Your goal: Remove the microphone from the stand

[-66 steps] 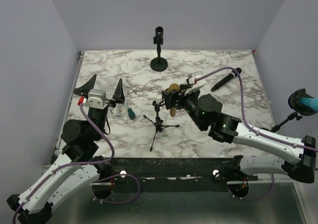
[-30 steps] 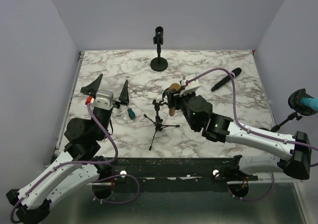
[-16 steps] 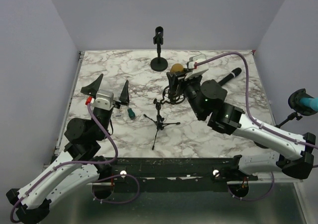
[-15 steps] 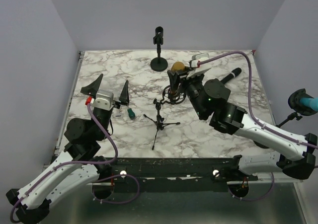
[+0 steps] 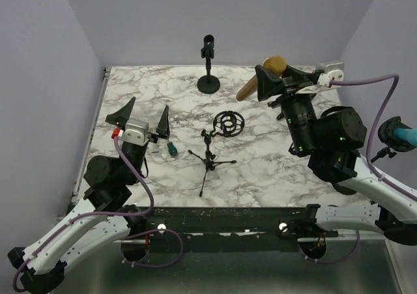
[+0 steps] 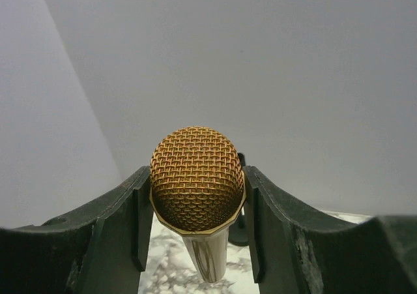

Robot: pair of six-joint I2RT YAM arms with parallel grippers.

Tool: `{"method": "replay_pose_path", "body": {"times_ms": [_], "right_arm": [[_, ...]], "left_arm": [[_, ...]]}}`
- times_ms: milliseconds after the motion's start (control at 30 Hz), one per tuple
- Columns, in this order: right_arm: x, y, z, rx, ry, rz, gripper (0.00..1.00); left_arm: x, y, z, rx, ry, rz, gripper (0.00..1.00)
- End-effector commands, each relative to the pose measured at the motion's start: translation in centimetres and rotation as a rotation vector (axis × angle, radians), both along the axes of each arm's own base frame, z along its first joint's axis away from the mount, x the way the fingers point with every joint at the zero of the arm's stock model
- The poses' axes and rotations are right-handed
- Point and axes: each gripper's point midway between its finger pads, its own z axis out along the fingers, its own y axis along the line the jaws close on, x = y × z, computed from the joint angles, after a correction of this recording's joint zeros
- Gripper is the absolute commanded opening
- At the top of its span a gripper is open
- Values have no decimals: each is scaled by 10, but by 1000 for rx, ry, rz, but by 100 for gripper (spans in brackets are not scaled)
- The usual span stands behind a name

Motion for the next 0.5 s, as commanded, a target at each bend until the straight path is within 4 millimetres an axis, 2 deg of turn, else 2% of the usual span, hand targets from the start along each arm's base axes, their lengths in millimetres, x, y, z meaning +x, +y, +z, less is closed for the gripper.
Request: {"method": "replay_pose_path", "body": {"times_ms": [0, 133, 233, 300, 333, 367, 400, 433, 467], "right_arm": [[6, -36, -1, -12, -27, -195, 7], [23, -62, -39, -116, 50, -449, 4], [51, -80, -78, -191, 142, -599, 3], [80, -95, -115, -235, 262, -669, 3], [97, -103, -140, -288, 349, -664, 3], [113, -104, -163, -289, 444, -617, 2], [124, -114, -194, -286, 565, -585, 2], [134, -113, -220, -273, 668, -519, 1], [138, -122, -246, -278, 768, -496, 1]], "left_arm": [[-5, 0, 11, -16, -29, -14, 91], [-3, 0, 8, -13, -24, -9, 91], [-3, -4, 9, -11, -15, -27, 91], [-4, -6, 8, -8, -15, -38, 90], [-4, -5, 8, -12, -17, -31, 90], [-3, -4, 7, -13, -17, -24, 90], [-3, -4, 7, -13, -17, -22, 91], [-3, -6, 7, -12, -14, -28, 91], [-3, -7, 7, -9, -11, -35, 91]]}}
